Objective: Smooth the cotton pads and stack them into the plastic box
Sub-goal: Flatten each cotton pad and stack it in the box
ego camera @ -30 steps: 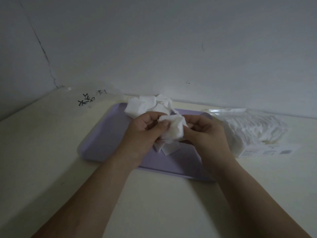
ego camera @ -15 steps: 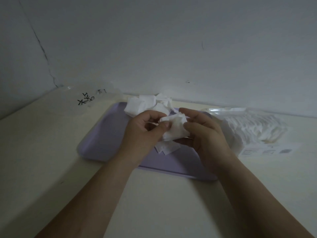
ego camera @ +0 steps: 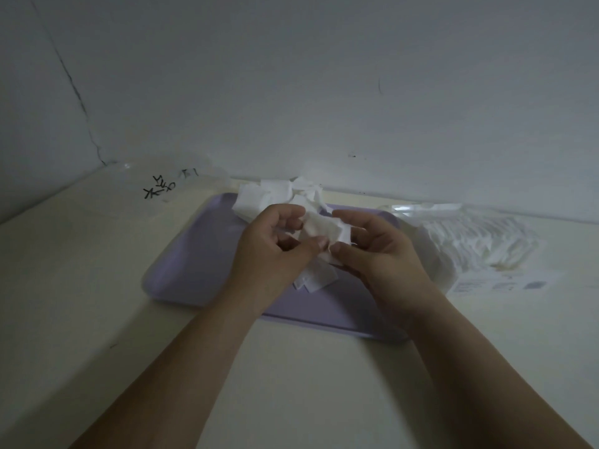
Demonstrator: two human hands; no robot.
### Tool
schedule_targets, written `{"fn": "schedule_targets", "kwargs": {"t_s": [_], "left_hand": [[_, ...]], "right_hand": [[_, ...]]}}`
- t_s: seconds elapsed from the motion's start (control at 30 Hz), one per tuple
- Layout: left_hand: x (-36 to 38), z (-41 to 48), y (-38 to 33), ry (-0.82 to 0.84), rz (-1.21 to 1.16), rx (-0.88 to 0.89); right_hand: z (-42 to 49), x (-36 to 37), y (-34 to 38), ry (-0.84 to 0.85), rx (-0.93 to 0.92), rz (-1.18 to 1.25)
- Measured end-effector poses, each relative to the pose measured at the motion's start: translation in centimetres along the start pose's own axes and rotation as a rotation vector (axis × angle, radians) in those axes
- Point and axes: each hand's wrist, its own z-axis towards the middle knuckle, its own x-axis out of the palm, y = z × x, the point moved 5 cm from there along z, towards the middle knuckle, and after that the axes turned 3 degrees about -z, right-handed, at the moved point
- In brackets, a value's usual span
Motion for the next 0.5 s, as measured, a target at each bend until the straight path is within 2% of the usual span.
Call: {"fn": "schedule_targets", "kwargs": {"t_s": [0.5], "left_hand": [[0.04,0.04,-0.24,-0.025,0.034,0.040]], "right_hand": [[-0.05,0.13,-0.90,0.013,0.058,0.055]]}}
